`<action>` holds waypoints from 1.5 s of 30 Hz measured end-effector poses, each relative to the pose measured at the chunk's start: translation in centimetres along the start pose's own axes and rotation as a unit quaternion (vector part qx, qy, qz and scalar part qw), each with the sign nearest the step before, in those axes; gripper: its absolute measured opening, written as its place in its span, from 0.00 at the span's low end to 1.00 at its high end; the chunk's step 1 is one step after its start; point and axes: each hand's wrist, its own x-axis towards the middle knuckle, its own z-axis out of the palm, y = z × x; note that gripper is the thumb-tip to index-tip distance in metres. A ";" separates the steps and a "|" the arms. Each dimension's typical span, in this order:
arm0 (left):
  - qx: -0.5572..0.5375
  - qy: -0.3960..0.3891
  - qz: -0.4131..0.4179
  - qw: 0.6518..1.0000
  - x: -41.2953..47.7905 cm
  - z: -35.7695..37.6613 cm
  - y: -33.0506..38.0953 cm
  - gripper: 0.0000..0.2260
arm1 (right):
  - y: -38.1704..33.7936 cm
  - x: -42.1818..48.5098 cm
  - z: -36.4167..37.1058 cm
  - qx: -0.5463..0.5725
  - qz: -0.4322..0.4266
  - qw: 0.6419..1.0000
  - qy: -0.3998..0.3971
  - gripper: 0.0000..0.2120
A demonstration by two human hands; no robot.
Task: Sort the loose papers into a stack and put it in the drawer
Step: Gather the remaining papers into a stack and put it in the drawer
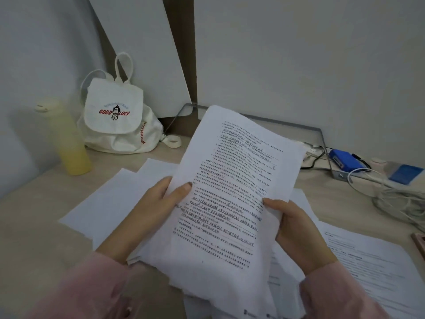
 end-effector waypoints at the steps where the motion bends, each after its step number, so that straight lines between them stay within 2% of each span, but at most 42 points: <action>1: 0.006 -0.005 -0.006 1.000 -0.1 0.1 -0.2 0.10 | 0.0 0.2 -0.4 -0.005 0.004 1.000 0.009 0.20; 8: -0.001 -0.040 -0.022 0.999 0.1 1.1 -1.9 0.07 | 0.1 0.7 -3.2 -0.013 -0.009 0.996 0.089 0.16; 10: -0.007 -0.041 -0.025 0.999 0.2 1.5 -2.9 0.06 | 0.2 0.6 -3.8 -0.020 -0.013 0.996 0.091 0.15; 12: -0.019 -0.029 -0.035 0.999 0.4 2.1 -4.3 0.05 | 0.6 0.4 -4.2 -0.089 -0.003 0.991 0.103 0.13; 14: -0.015 -0.044 -0.050 0.998 0.3 3.1 -5.4 0.06 | 1.3 0.4 -4.9 -0.217 0.019 0.962 0.162 0.13; 17: -0.011 -0.076 -0.048 0.996 0.0 4.6 -6.7 0.06 | 2.9 0.9 -6.6 -0.340 0.033 0.908 0.243 0.16; 19: 0.074 -0.043 -0.008 0.996 0.3 4.7 -8.3 0.08 | 3.7 1.0 -7.2 -0.391 0.035 0.879 0.269 0.15; 22: 0.308 0.008 0.055 0.950 0.8 2.8 -10.5 0.20 | 4.7 1.2 -7.2 -0.441 0.045 0.856 0.266 0.21; 24: 0.379 -0.004 0.037 0.925 1.0 1.3 -11.3 0.34 | 5.4 1.2 -6.9 -0.486 0.040 0.835 0.254 0.28; 25: 0.392 -0.016 0.019 0.919 1.0 0.8 -11.5 0.36 | 5.7 1.3 -6.9 -0.518 0.033 0.816 0.254 0.32; 27: 0.385 -0.033 0.005 0.922 0.9 0.4 -11.8 0.31 | 5.9 1.5 -6.9 -0.580 0.042 0.772 0.255 0.36; 28: 0.362 -0.031 0.018 0.932 0.7 0.7 -11.9 0.28 | 5.9 1.6 -6.9 -0.588 0.060 0.765 0.257 0.38; 29: 0.326 -0.029 0.038 0.944 0.5 1.2 -12.1 0.26 | 5.8 1.7 -6.8 -0.579 0.078 0.770 0.256 0.38; 31: 0.224 -0.035 0.049 0.973 0.1 2.5 -11.7 0.23 | 5.5 1.9 -6.8 -0.524 0.104 0.807 0.252 0.39; 34: 0.065 -0.056 -0.024 0.996 0.1 4.4 -11.0 0.21 | 4.7 1.9 -6.9 -0.388 0.102 0.878 0.262 0.35; 37: -0.071 -0.038 -0.110 0.991 1.0 5.0 -9.8 0.21 | 3.7 1.8 -7.1 -0.344 0.118 0.890 0.277 0.28; 39: -0.100 -0.049 -0.151 0.982 1.6 5.1 -9.2 0.18 | 3.5 1.6 -6.9 -0.358 0.117 0.888 0.263 0.18; 41: -0.075 -0.092 -0.157 0.980 1.9 5.2 -8.6 0.11 | 3.8 1.5 -6.7 -0.369 0.100 0.889 0.251 0.10; 43: -0.066 -0.116 -0.155 0.979 2.1 5.5 -8.5 0.10 | 4.0 1.2 -6.3 -0.365 0.079 0.896 0.239 0.07; 45: -0.076 -0.107 -0.150 0.980 2.2 5.8 -8.7 0.08 | 4.2 1.0 -6.1 -0.347 0.057 0.911 0.217 0.09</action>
